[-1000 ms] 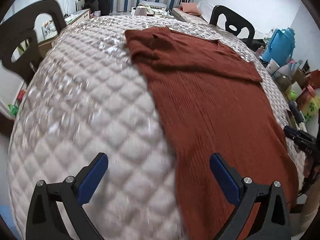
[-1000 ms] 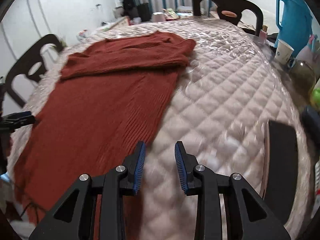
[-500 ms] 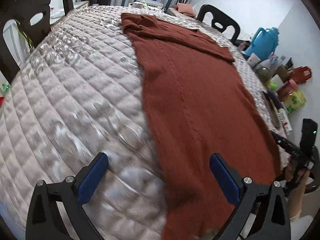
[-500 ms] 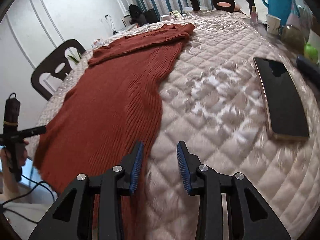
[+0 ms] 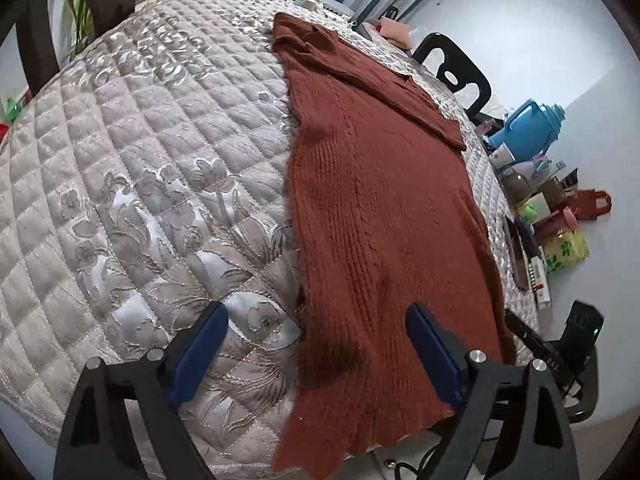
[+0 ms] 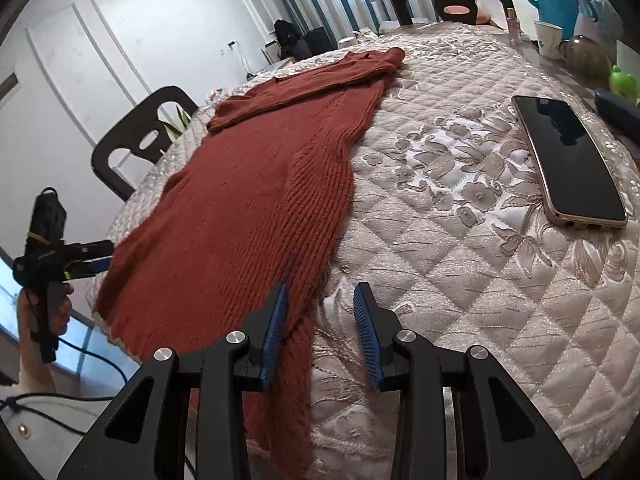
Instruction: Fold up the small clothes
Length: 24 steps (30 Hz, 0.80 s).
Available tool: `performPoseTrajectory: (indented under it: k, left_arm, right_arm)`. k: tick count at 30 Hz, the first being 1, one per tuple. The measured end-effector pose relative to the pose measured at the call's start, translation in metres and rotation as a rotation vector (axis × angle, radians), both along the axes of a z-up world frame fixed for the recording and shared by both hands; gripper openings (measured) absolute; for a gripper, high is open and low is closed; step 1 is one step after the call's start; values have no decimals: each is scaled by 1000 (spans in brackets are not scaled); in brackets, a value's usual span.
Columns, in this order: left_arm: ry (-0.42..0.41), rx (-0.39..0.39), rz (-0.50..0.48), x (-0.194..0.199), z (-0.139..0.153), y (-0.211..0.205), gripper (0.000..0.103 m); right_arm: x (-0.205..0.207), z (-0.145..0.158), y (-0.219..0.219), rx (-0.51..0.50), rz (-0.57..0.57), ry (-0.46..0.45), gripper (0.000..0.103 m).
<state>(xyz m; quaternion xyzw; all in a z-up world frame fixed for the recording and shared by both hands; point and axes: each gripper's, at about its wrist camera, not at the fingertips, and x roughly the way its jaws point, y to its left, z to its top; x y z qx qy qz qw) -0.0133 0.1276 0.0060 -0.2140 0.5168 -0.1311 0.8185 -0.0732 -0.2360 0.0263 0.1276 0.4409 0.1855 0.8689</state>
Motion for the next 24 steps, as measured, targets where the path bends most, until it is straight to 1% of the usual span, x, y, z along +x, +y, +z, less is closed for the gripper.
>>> performPoseTrajectory:
  k: [2,4,6,8,10,12,13,14,15,17,18,19,21,22,24]
  left_arm:
    - [-8,13,7,-1,0,-3,91]
    - [-25,78,-13,-3,0,-11,91]
    - [-36,141,-37,-4,0,-20,91]
    - [-40,159,-43,-5,0,-22,91]
    - [-26,155,-47,-4,1,-21,90]
    - [-5,150,-48,-3,2,-18,81]
    - [6,135,-61,-1,2,-17,78]
    - [15,126,-64,-1,1,-16,76]
    - [17,132,-56,-1,2,-15,71]
    - [15,163,-62,-2,3,-17,65]
    - [11,173,-64,-4,3,-18,57]
    - [9,177,-66,-6,4,-17,52]
    - [17,150,-84,-9,3,-16,29]
    - [30,132,-84,-11,1,-13,26]
    - [29,137,-68,-15,1,-9,23]
  right_arm:
    - [-3,0,0,24,11,15,36]
    - [-5,-1,4,12,41,24,36]
    - [-7,-1,9,-6,52,15,36]
    - [-6,-1,13,-13,59,15,36]
    - [-6,-1,14,12,70,22,36]
    - [-6,-1,13,69,87,27,36]
    - [-6,-2,14,78,91,25,36]
    - [-6,-2,15,54,79,18,27]
    - [-6,-2,15,12,61,7,14]
    - [-6,-1,7,36,36,4,7]
    - [-8,1,-1,53,10,6,6]
    - [-9,2,-5,51,-6,3,6]
    - [-14,6,-15,47,-46,-17,6]
    - [-15,7,-18,53,-56,-17,6]
    - [-17,8,-20,54,-64,-24,6]
